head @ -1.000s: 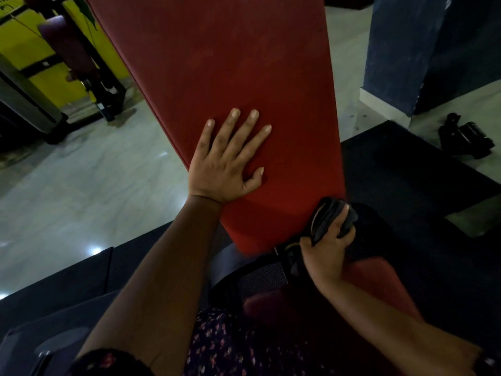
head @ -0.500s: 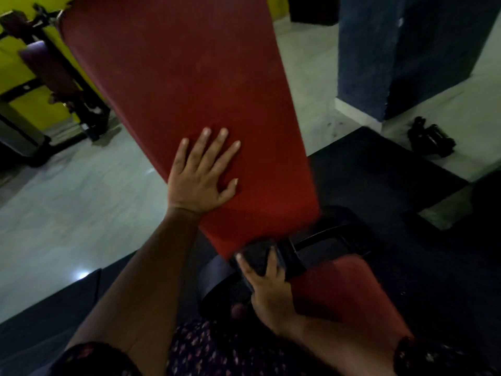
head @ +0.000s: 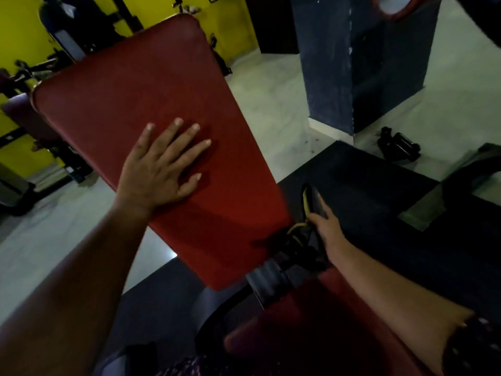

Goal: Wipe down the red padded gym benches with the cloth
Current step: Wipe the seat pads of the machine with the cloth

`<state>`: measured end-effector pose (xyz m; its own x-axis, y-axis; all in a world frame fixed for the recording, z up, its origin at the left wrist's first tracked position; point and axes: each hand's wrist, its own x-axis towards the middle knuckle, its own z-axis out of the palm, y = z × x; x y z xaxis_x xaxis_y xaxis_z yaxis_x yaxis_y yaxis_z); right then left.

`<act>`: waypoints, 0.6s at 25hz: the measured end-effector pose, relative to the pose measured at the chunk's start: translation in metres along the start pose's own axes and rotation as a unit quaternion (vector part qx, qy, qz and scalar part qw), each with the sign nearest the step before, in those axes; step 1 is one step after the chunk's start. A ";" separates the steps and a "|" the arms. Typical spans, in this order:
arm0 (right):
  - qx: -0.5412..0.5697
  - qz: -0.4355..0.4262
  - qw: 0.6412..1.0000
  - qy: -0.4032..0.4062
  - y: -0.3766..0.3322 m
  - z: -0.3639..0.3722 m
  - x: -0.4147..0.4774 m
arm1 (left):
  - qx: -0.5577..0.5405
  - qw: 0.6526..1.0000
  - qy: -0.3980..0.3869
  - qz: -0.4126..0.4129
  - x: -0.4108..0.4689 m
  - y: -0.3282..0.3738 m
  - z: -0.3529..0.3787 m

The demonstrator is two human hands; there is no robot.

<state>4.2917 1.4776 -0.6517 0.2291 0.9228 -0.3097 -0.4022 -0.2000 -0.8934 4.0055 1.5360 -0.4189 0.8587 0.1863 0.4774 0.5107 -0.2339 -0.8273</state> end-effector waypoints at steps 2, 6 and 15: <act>-0.017 0.051 0.994 -0.099 -0.024 0.005 0.012 | 0.007 1.000 -0.014 -0.001 0.013 -0.018 0.002; -0.201 0.100 0.964 -0.141 -0.058 0.018 0.013 | -0.012 0.989 -0.071 -0.126 0.003 -0.002 0.006; -0.277 0.012 0.957 -0.081 -0.072 0.040 -0.015 | -0.027 0.988 -0.066 -0.136 -0.001 0.002 0.008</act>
<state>4.2814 1.4912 -0.5692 0.0662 0.9456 -0.3185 0.1355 -0.3248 -0.9360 4.0057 1.5432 -0.4233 0.6775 0.3717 0.6347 0.7270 -0.2071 -0.6547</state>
